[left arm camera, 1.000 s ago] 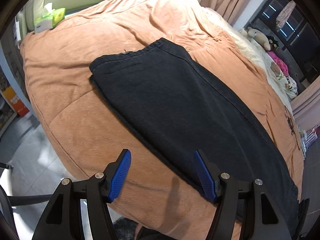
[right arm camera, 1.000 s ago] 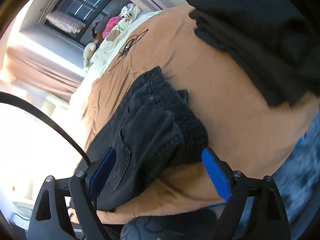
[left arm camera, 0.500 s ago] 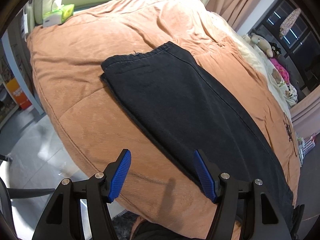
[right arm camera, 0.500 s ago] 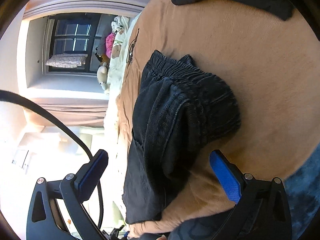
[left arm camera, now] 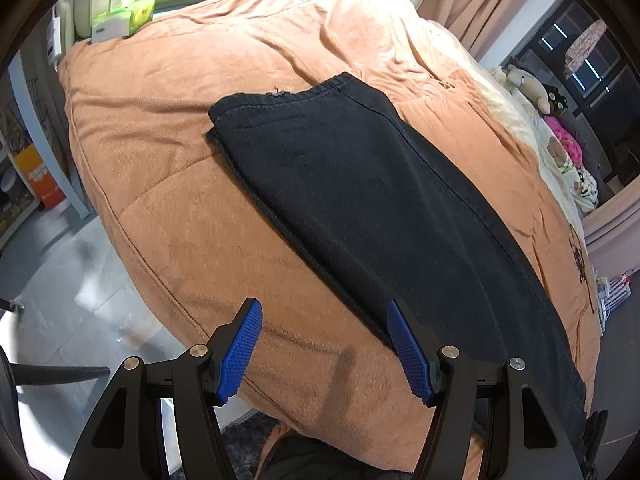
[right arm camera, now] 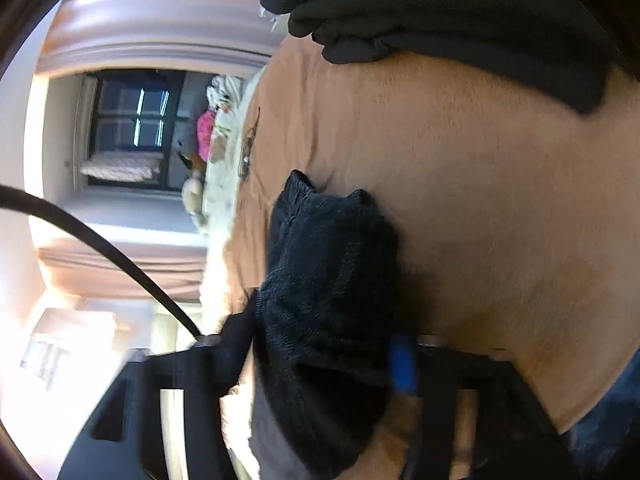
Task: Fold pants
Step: 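Smooth the folded pants with the right tool near the waistband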
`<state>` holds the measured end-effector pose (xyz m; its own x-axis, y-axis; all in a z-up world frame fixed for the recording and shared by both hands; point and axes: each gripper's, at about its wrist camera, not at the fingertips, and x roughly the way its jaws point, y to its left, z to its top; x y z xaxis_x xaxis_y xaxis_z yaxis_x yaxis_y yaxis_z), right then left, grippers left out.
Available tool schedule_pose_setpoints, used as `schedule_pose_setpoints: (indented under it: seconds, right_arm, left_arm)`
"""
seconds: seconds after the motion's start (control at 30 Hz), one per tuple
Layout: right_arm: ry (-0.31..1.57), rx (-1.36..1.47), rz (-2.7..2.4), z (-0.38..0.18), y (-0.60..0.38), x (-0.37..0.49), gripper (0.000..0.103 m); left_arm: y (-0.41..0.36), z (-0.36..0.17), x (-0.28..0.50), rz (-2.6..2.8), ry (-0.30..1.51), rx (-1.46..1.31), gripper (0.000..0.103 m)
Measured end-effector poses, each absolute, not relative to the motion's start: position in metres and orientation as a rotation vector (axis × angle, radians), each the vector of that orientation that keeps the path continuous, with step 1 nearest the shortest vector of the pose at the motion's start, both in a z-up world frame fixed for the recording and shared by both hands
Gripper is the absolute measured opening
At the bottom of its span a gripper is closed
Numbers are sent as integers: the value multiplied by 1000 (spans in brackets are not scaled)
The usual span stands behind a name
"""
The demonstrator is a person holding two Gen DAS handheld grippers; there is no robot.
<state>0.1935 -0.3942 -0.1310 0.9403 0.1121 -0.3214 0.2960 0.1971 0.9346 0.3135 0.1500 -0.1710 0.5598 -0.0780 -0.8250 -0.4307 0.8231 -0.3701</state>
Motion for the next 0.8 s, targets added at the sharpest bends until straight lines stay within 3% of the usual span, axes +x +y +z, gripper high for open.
schedule_pose_setpoints:
  seconds: [0.03, 0.1, 0.27, 0.4, 0.47, 0.53, 0.63, 0.7, 0.8]
  right_arm:
    - [364, 1342, -135, -124, -396, 194, 28]
    - [396, 1229, -158, -106, -396, 193, 20]
    - [416, 981, -232, -66, -380, 183, 14]
    - [480, 985, -290, -93, -378, 175, 14]
    - [525, 1009, -312, -110, -372, 172, 18]
    - [565, 1039, -339, -125, -373, 167, 39]
    - [563, 995, -354, -113, -364, 157, 62]
    - [567, 896, -379, -94, -360, 151, 70]
    - [581, 776, -364, -67, -354, 157, 70]
  left_arm:
    - [149, -172, 313, 223, 968, -591, 67]
    - [148, -172, 313, 221, 968, -591, 67]
    - [142, -170, 316, 219, 970, -570, 67]
    - [142, -169, 318, 218, 965, -564, 67]
    - [142, -170, 319, 223, 972, -564, 67]
    - [142, -170, 321, 223, 973, -569, 67]
    - [141, -170, 321, 218, 968, -567, 67]
    - [140, -172, 322, 214, 971, -561, 67]
    - [138, -174, 326, 206, 971, -558, 67]
